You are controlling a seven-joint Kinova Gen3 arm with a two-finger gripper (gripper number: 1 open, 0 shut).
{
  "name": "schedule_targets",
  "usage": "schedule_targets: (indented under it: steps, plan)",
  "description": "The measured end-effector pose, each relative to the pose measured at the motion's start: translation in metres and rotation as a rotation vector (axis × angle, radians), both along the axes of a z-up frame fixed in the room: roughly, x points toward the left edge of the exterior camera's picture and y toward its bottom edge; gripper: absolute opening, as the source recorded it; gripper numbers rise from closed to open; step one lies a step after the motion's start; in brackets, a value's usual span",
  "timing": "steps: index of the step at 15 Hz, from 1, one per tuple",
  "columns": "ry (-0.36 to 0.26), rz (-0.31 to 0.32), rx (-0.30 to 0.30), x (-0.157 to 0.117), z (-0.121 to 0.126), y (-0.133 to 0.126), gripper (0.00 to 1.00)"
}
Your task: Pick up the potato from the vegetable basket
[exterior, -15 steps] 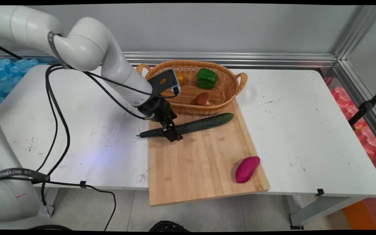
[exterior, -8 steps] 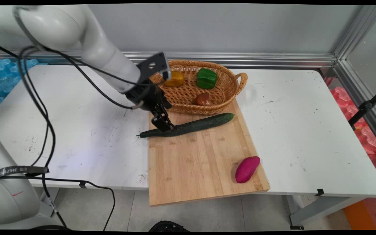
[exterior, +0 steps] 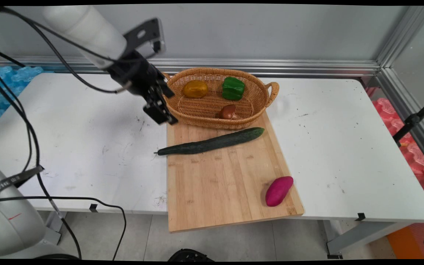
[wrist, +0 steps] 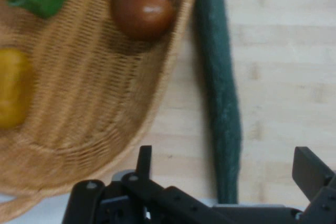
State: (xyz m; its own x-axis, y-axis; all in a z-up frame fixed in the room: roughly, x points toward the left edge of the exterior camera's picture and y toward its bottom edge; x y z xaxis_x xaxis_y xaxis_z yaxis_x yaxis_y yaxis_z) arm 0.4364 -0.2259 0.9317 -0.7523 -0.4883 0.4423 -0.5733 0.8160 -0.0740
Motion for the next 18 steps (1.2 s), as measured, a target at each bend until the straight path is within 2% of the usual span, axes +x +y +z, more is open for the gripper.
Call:
schedule_targets:
  steps: [4, 9, 13, 18]
  plan:
    - [-0.011, 0.054, -0.027, 0.022, 0.024, -0.014, 1.00]
    - [-0.029, 0.138, -0.075, 0.045, 0.035, -0.053, 1.00]
    - [-0.047, 0.154, -0.102, 0.055, 0.026, -0.090, 1.00]
    - [-0.069, 0.120, -0.099, 0.051, -0.010, -0.148, 1.00]
